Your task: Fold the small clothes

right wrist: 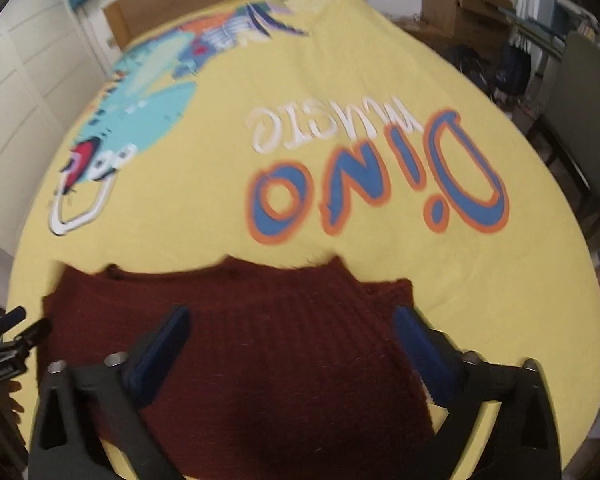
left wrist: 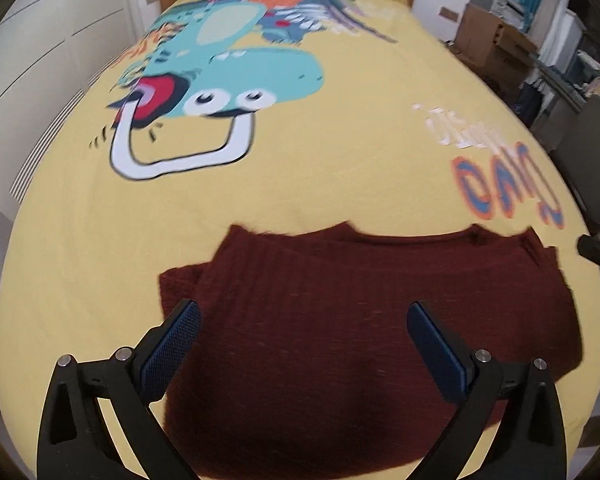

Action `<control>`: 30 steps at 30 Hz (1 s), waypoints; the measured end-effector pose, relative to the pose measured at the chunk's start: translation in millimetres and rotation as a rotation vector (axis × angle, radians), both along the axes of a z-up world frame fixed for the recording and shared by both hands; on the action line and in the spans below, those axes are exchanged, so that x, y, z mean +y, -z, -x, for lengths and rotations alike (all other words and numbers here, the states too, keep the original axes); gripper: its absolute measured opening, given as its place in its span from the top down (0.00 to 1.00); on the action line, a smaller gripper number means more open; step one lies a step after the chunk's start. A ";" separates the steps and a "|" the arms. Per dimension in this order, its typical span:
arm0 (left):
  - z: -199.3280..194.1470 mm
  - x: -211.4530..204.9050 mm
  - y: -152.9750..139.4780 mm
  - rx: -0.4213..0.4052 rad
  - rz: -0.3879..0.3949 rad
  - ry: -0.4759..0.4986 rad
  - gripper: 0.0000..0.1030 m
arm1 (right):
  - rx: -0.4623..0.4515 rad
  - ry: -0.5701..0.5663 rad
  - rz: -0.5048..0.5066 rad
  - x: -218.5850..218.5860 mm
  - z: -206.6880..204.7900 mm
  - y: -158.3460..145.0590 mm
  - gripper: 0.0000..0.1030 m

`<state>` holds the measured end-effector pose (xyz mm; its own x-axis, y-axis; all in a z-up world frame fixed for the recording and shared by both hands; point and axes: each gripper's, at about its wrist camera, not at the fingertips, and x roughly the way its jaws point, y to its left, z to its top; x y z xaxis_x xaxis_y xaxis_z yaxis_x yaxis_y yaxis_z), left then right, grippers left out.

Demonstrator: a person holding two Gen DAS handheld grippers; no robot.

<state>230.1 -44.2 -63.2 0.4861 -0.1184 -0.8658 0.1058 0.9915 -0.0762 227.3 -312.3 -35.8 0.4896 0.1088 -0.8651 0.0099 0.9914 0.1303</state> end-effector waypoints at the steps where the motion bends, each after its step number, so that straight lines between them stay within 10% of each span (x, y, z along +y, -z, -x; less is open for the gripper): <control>1: 5.6 -5.6 -2.4 -0.009 0.014 0.016 0.01 | -0.016 -0.017 0.000 5.4 3.8 -4.5 0.00; 7: 40.0 -34.5 24.5 -0.017 -0.009 0.110 0.01 | -0.096 -0.161 0.057 57.0 52.9 4.1 0.00; 14: 61.9 -36.0 84.1 0.076 0.007 0.096 0.01 | -0.028 -0.187 0.112 85.0 107.8 85.8 0.00; 30: 68.2 24.3 106.7 0.045 -0.027 0.016 0.01 | -0.001 -0.059 0.093 6.4 116.2 113.1 0.00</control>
